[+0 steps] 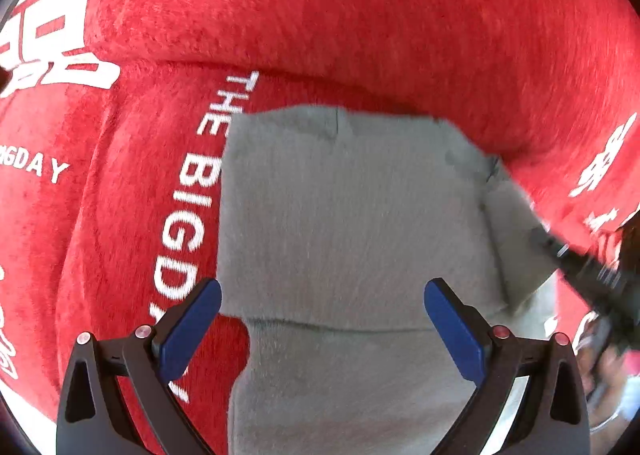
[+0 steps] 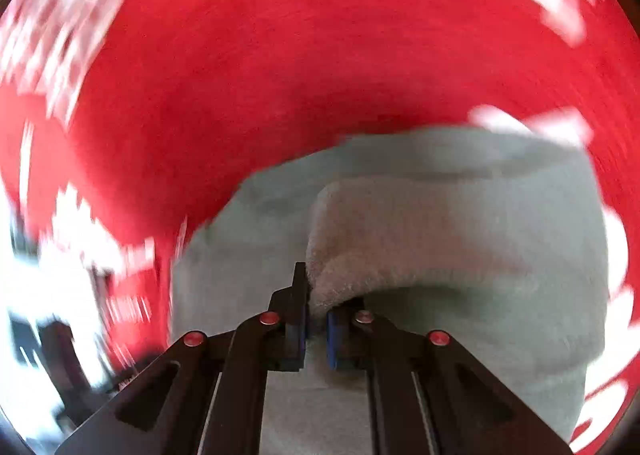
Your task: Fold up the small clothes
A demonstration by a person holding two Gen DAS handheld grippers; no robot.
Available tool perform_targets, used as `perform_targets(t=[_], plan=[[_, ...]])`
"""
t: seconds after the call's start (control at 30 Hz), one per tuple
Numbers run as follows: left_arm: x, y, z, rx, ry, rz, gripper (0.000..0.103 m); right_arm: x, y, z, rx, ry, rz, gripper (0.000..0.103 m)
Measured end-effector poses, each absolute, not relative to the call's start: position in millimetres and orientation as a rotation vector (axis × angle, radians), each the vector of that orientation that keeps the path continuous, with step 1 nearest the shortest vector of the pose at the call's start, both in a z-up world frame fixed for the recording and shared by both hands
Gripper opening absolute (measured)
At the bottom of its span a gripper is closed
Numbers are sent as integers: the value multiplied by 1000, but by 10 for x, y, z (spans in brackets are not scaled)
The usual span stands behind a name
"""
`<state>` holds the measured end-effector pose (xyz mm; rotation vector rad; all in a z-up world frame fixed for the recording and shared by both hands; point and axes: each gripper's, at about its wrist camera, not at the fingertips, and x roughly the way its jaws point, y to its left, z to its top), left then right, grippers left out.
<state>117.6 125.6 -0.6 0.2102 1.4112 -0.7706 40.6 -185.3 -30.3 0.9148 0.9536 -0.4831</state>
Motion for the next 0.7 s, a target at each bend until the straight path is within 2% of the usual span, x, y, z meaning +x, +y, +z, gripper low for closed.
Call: perform_targets(t=[0.2,0.27,0.3,0.33,0.37,0.4,0.47,0.53,0.67,0.7], plan=[[1313,1312,-39,124,1452,-769,102,928,-1010,-549,466,1246,-285,13],[1313,1320,-84,108,1480,-772,102,946,-820,-627,342,1306,-272,21],[1308,1313,-111,101,1490,-773,102,927,-753,-637,305,1313,-257,36],[1302,1301,-130,102,1496,-773,102,903,-664,-621,274,1314,-235,56],[1288,1292,-144,105,1498,-771,102,872,-584,-600,236,1313,-213,62],[1271,1277,-157,109,1501,-769,102,842,-540,-579,209,1310,-204,62],[1241,1256,-147,118,1498,-768,102,733,-615,-546,284,1297,-220,62],[1223,1236,-119,132,1485,-769,102,555,-885,-532,508,1244,-289,62],[1227,1203,-100,150,1472,-771,102,101,-1562,-696,1078,1014,-475,62],[1235,1207,-87,151,1468,-772,102,16,-1687,-762,1185,956,-502,51]])
